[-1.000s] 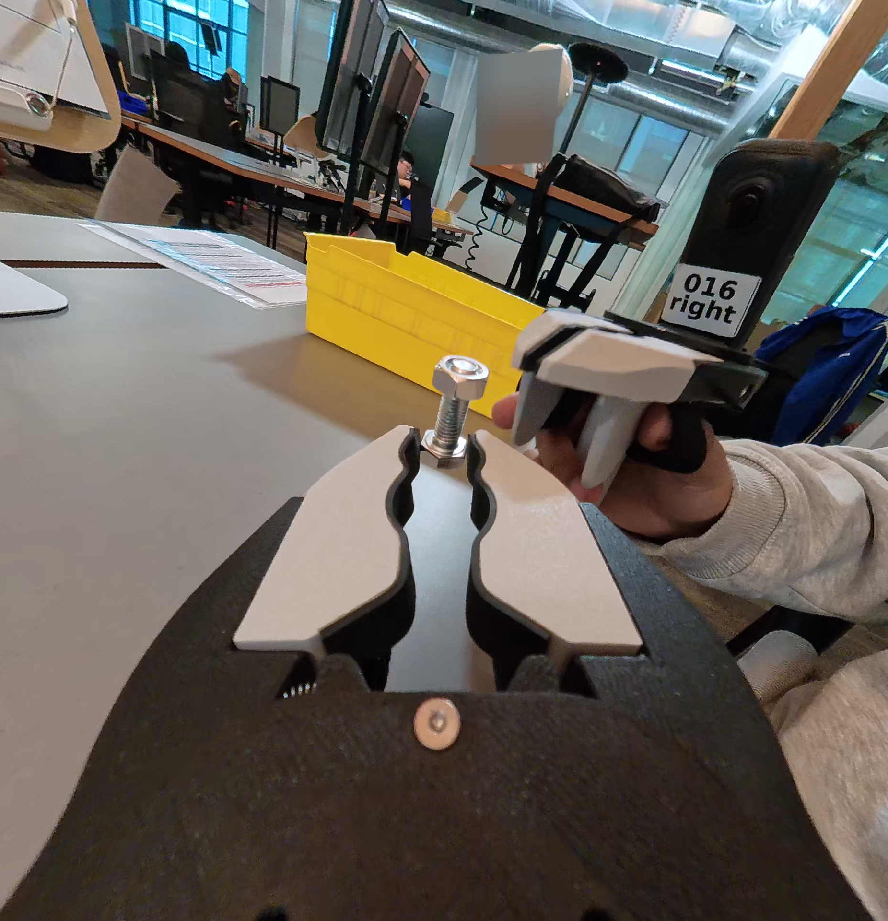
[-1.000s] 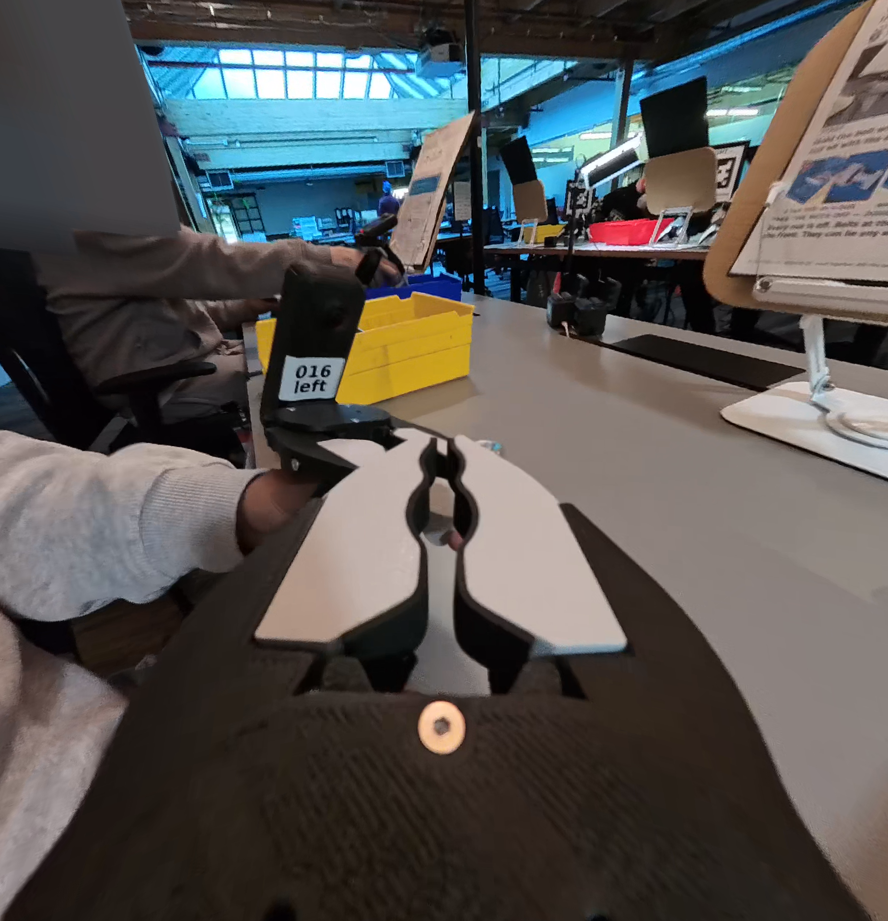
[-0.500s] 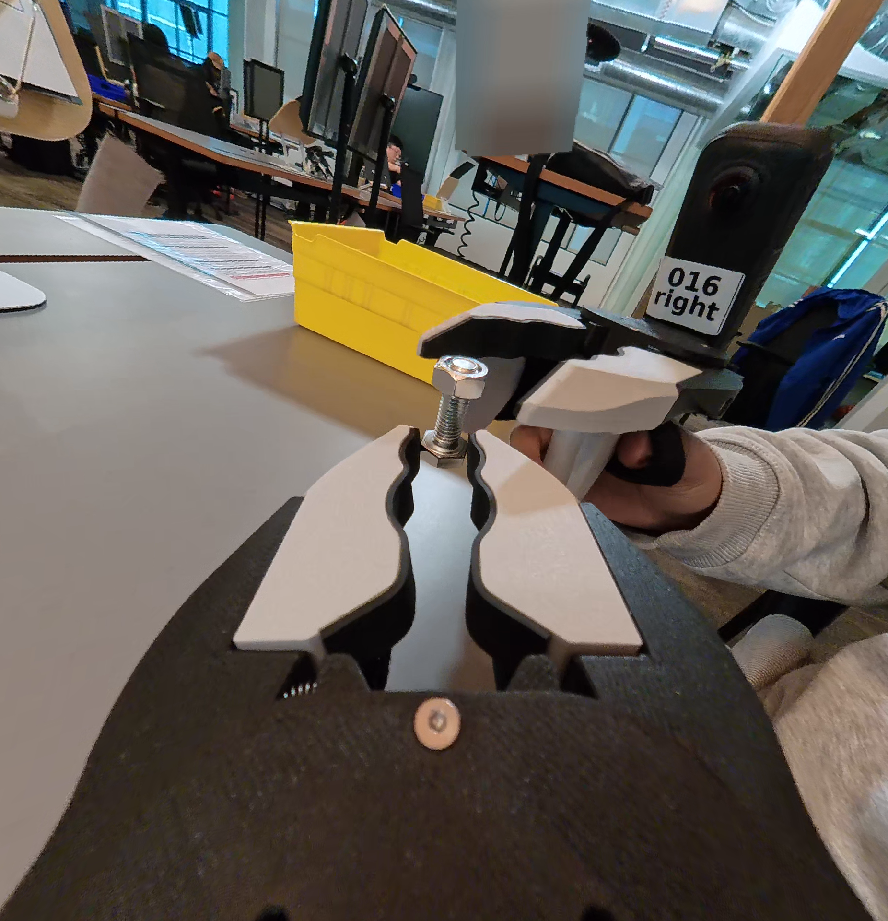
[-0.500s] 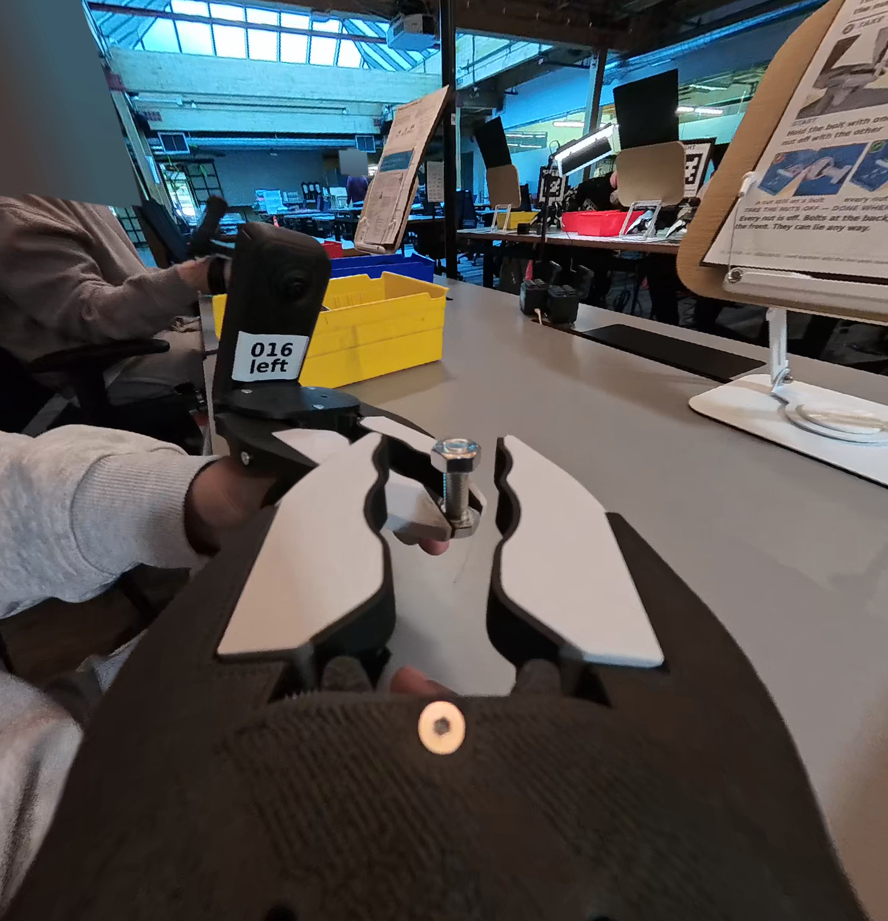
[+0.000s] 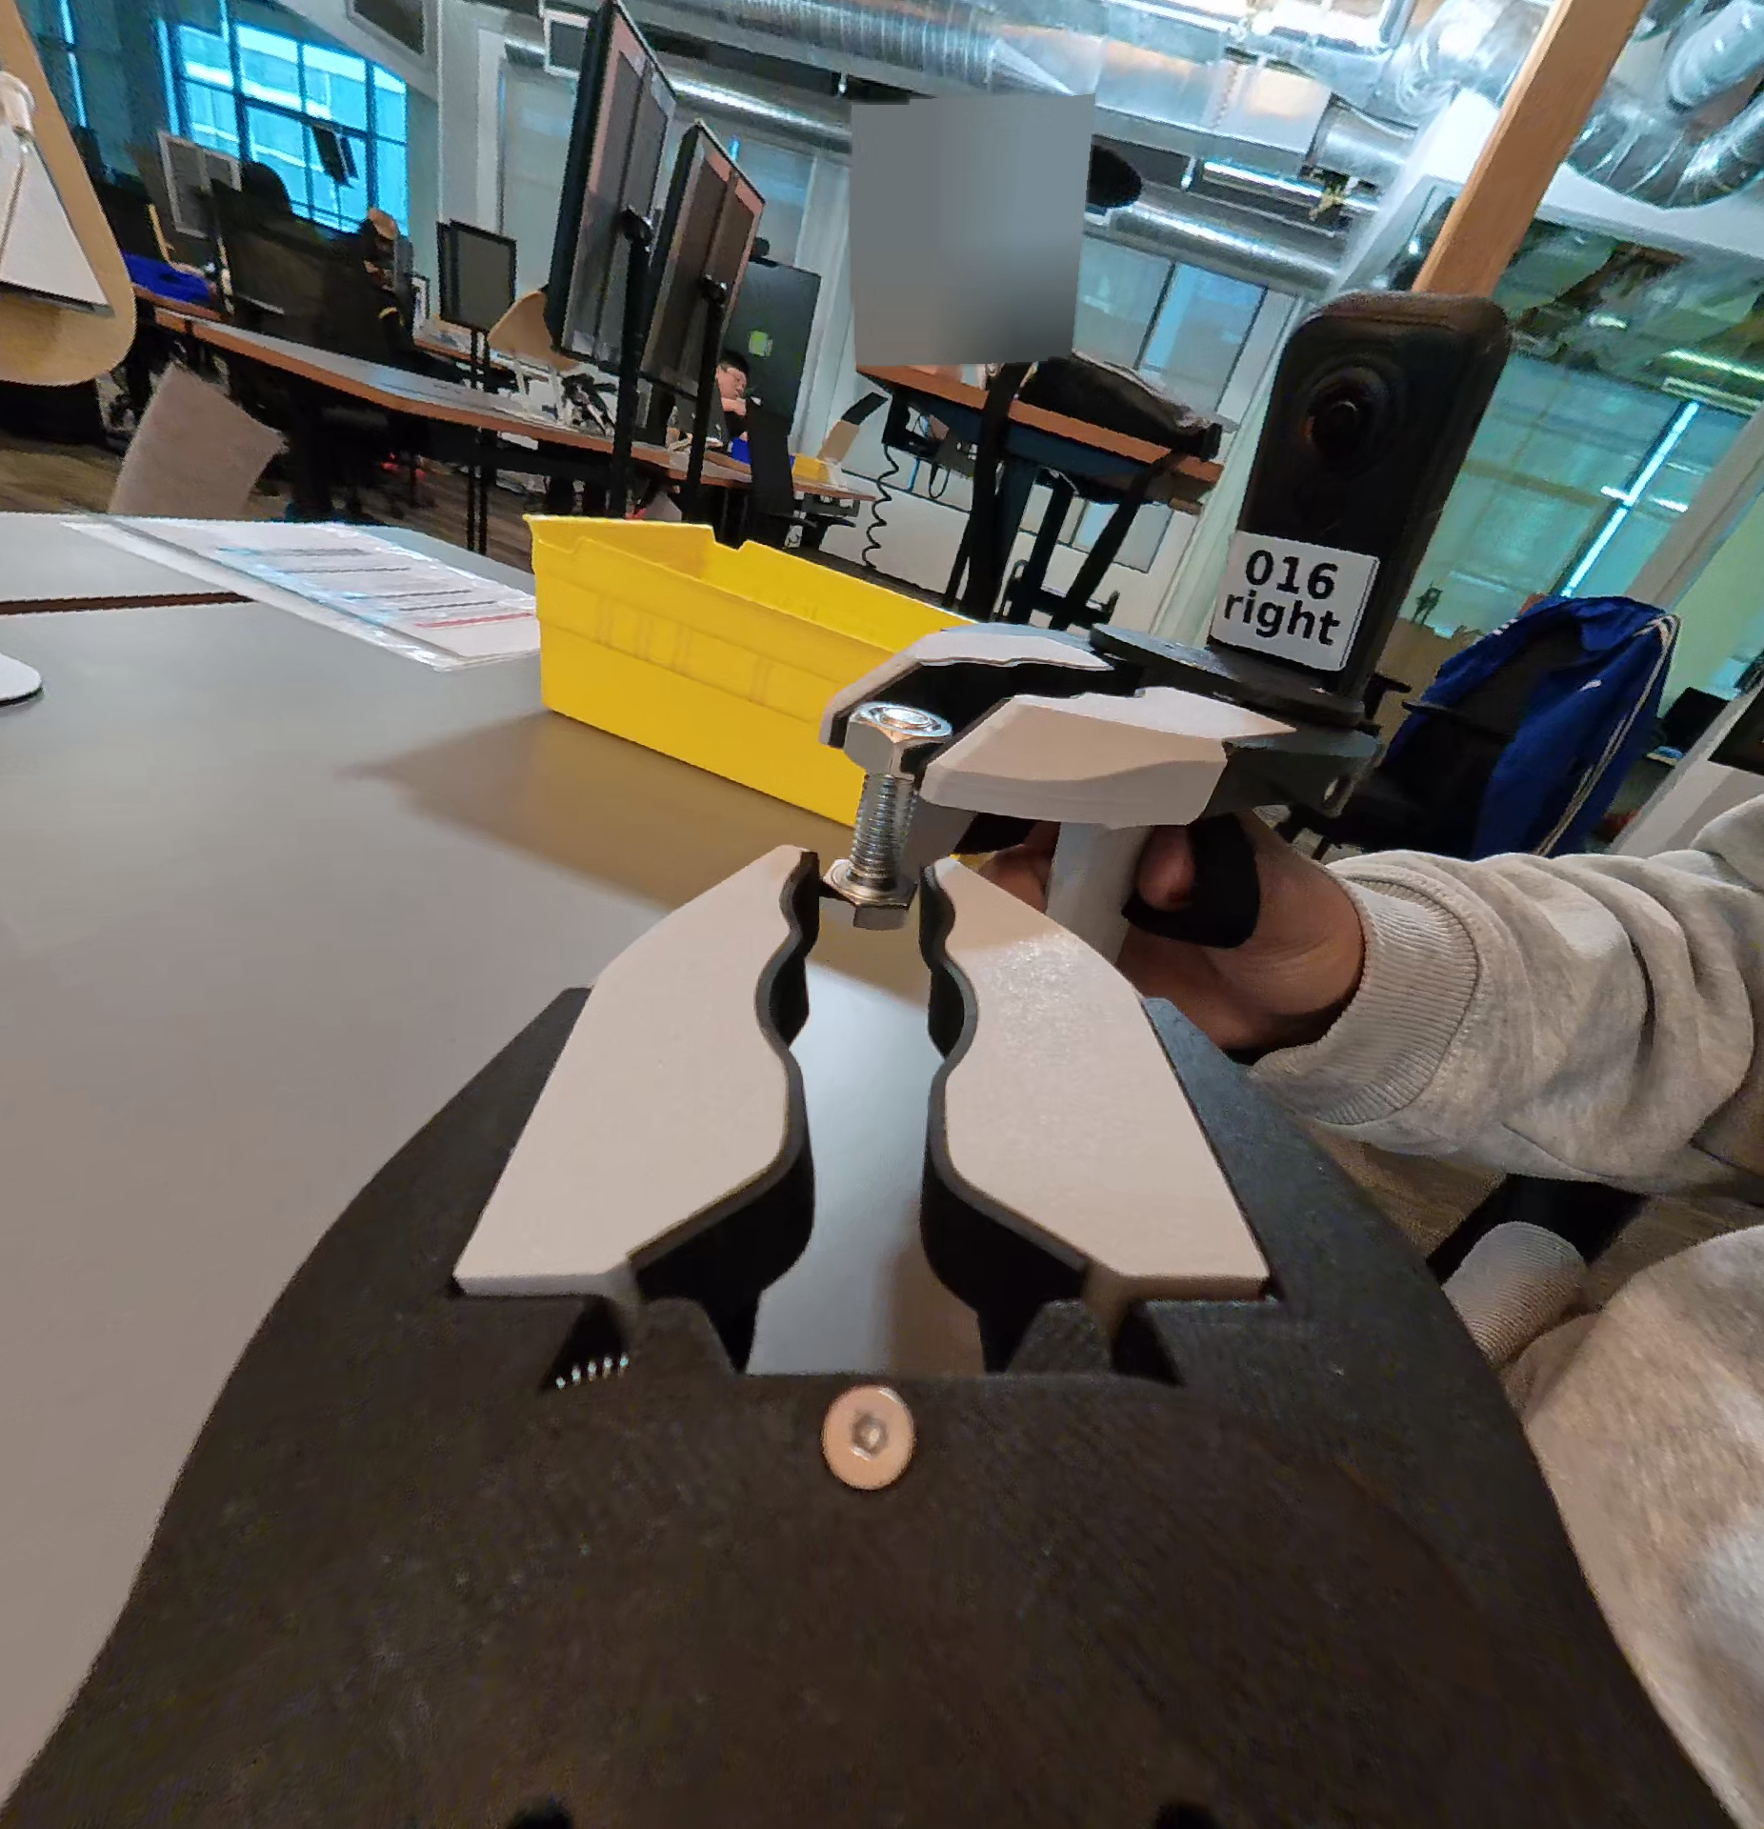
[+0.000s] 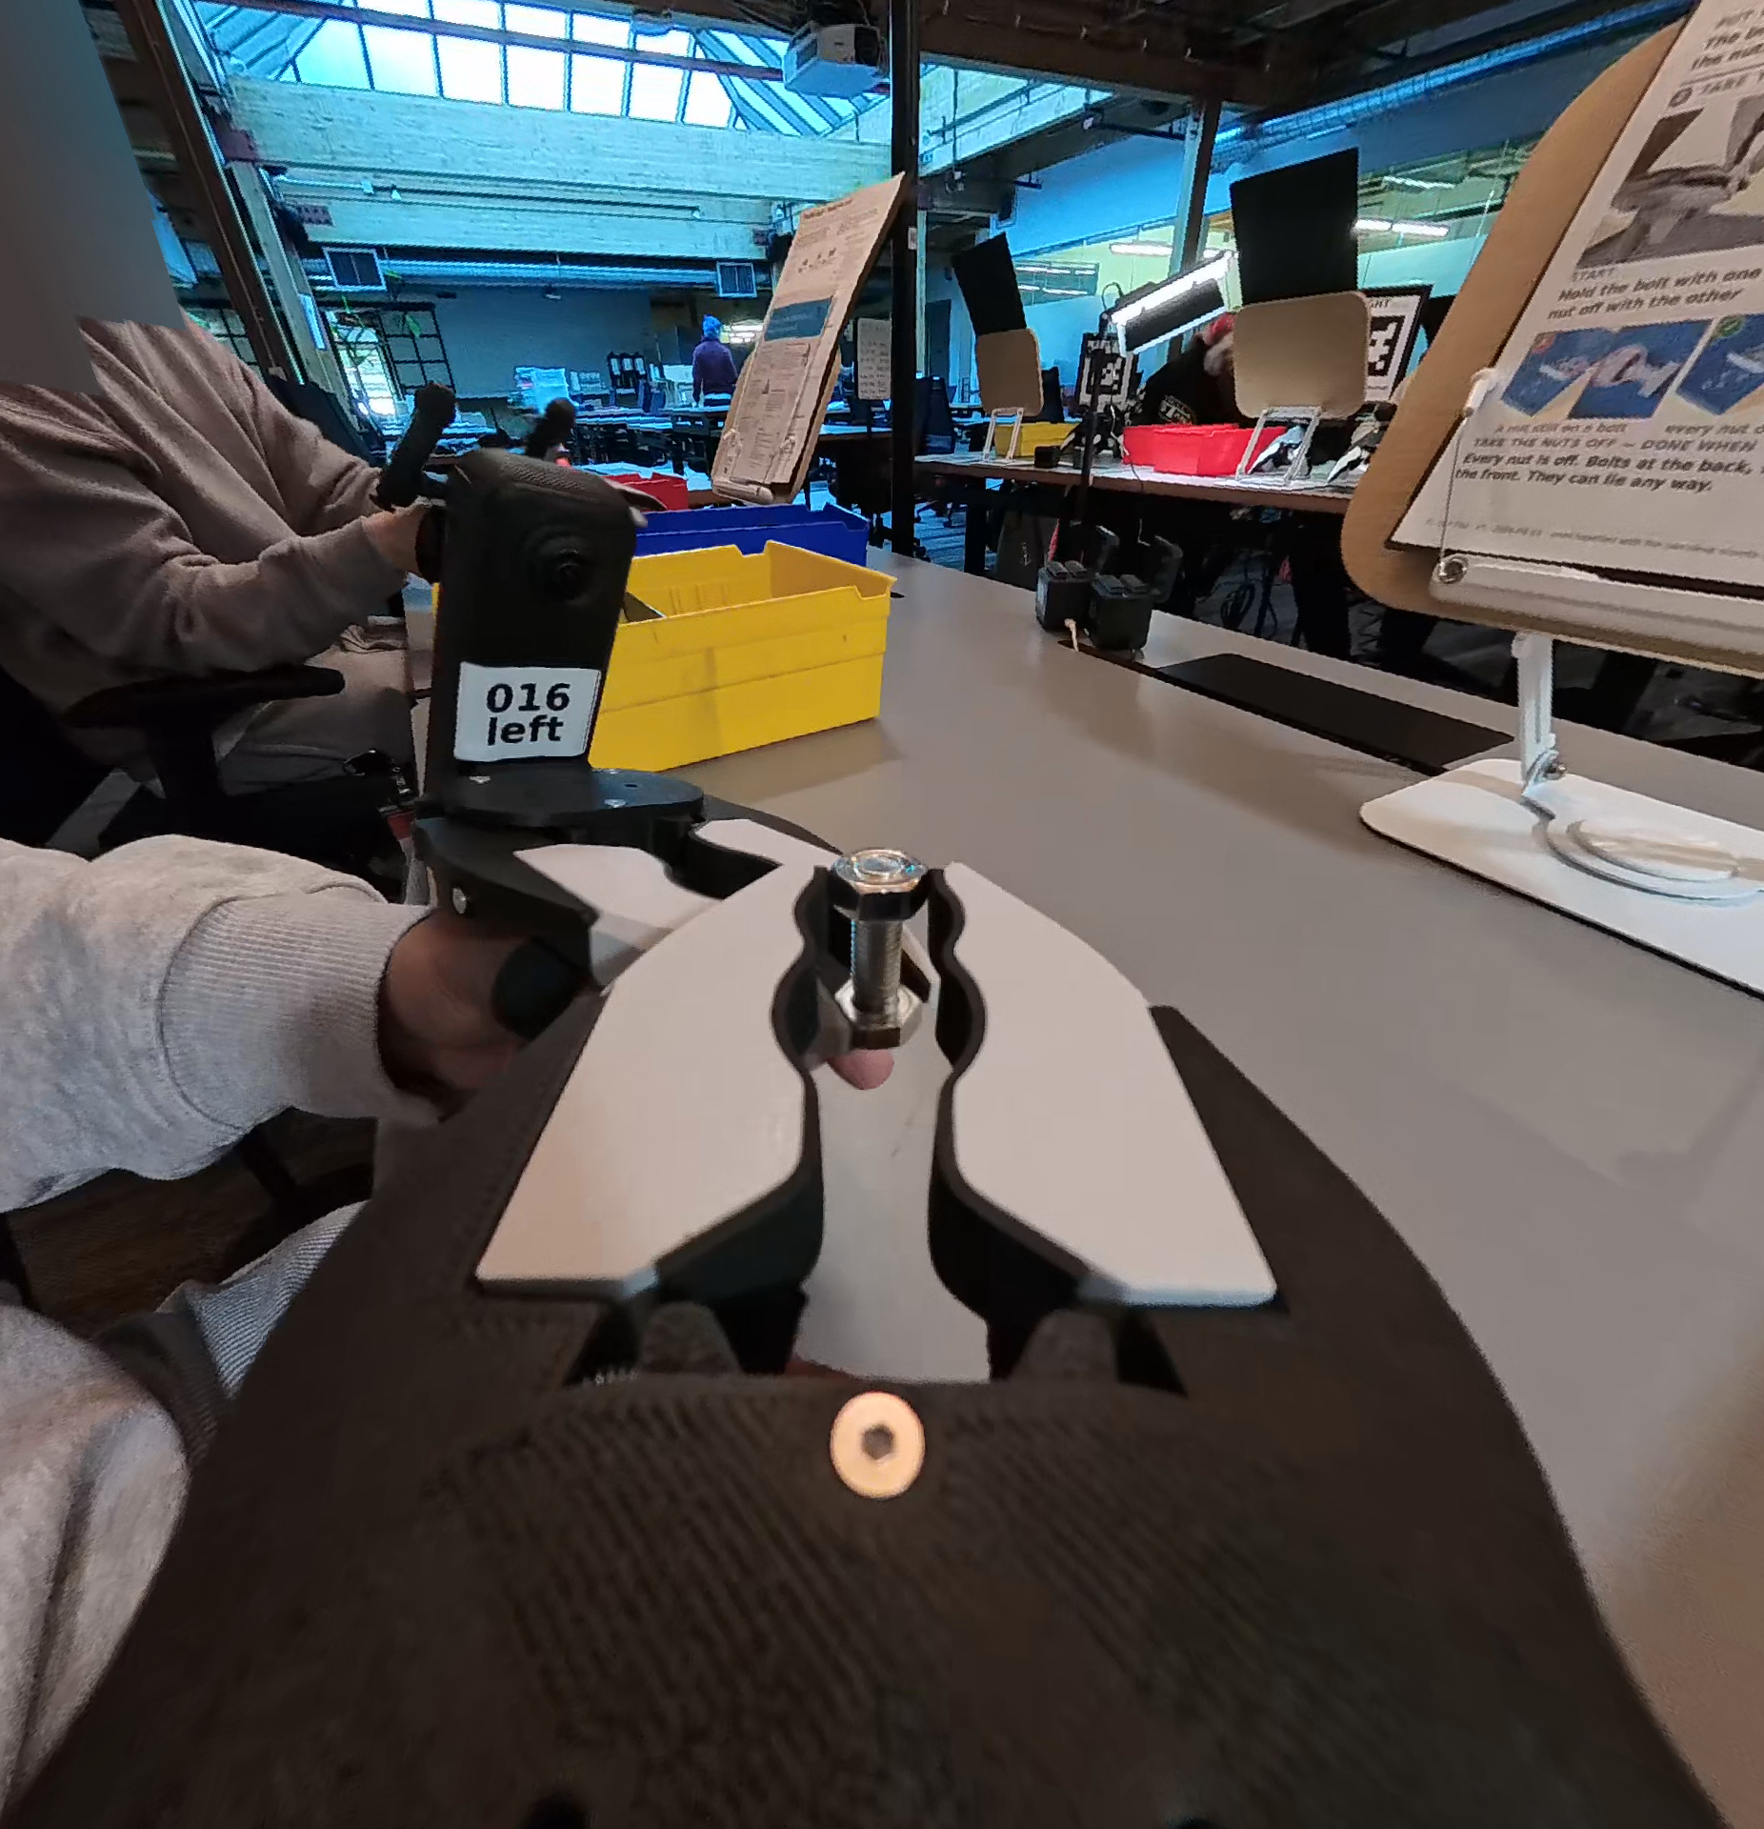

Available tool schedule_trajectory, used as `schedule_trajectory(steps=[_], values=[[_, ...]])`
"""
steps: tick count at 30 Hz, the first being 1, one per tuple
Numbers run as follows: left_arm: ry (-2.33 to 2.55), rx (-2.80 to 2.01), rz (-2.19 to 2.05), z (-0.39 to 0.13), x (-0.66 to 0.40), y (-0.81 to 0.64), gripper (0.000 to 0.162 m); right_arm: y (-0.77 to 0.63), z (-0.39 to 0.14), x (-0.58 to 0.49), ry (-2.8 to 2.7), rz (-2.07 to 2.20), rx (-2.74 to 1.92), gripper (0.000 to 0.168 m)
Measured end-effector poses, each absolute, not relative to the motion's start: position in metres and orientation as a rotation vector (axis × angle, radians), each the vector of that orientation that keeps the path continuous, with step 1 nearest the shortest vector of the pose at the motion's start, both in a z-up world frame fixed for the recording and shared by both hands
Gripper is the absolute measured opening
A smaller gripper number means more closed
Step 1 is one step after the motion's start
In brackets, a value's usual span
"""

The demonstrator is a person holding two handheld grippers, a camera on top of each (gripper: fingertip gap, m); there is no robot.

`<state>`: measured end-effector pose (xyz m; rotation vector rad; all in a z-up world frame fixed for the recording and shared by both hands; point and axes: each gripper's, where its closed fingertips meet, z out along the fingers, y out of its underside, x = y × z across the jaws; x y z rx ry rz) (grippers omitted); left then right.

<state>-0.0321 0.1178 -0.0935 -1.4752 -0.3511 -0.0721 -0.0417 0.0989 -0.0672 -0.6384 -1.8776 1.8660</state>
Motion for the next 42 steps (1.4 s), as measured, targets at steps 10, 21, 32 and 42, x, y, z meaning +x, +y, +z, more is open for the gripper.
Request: schedule_trajectory(steps=[10, 21, 32, 42], values=[[-0.329, -1.494, -0.082, -0.096, -0.027, 0.121, 0.035, 0.101, -0.067, -0.041, -1.902, 1.959, -0.700, 0.019], [-0.286, -1.486, -0.110, -0.094, -0.021, 0.121, 0.018, 0.098, -0.062, -0.036, -1.908, 2.125, -0.698, 0.019], [-0.289, -1.488, -0.055, -0.093, -0.025, 0.120, 0.018, 0.101, -0.053, -0.037, -1.824, 2.097, -0.635, 0.042], [-0.399, -1.508, 0.010, -0.096, -0.044, 0.112, 0.018, 0.092, -0.059, -0.026, -1.898, 1.888, -0.482, 0.015]])
